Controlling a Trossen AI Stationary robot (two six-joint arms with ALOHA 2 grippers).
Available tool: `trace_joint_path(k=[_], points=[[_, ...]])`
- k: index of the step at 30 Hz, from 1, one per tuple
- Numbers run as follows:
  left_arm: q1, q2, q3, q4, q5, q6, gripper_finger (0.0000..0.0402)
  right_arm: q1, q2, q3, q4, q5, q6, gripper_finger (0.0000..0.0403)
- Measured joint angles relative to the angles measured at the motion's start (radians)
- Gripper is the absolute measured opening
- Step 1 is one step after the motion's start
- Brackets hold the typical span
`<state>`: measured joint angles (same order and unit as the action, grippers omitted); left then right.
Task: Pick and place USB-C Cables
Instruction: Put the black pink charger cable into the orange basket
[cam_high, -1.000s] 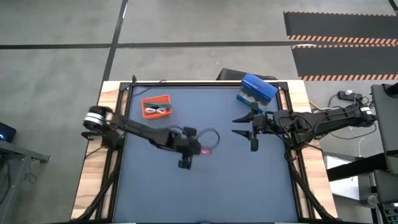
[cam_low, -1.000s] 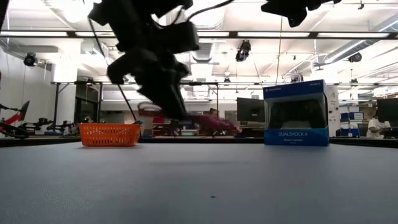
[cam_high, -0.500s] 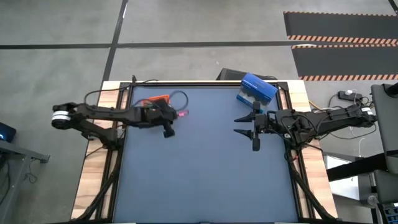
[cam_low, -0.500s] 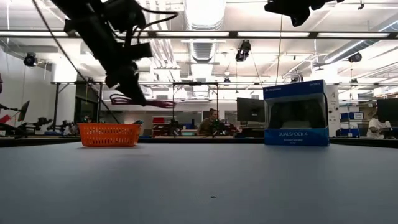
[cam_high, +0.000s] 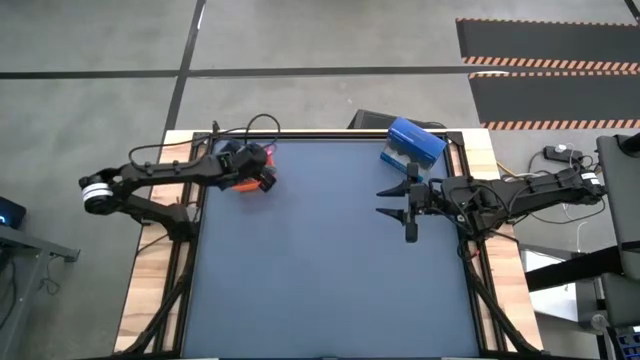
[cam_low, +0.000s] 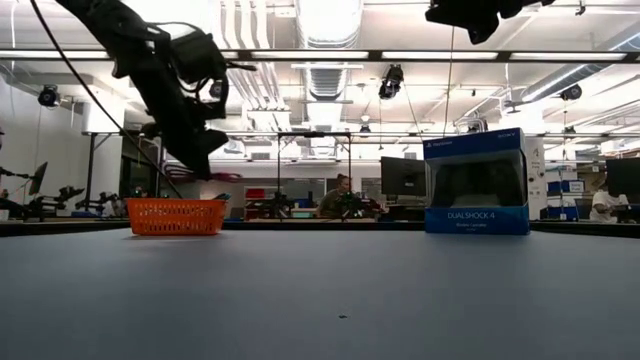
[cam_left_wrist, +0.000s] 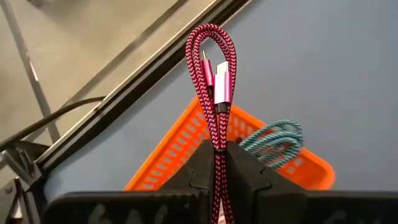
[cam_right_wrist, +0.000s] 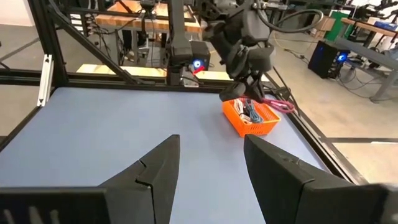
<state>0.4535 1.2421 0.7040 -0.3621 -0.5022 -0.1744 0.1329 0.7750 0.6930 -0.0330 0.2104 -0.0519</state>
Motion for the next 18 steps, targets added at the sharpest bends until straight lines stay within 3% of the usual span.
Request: trace_joint_path(k=[9, 18], points=[[0.01, 0.003, -0.004, -0.112, 0.011, 0.023, 0.0017, 0.0, 0.0, 0.0, -0.018, 0.0, 0.005, 0.0171], [0.012, 0.004, -0.009, -0.111, 0.01, 0.023, 0.002, 0.0, 0.0, 0.0, -0.015, 0.0, 0.004, 0.0171]])
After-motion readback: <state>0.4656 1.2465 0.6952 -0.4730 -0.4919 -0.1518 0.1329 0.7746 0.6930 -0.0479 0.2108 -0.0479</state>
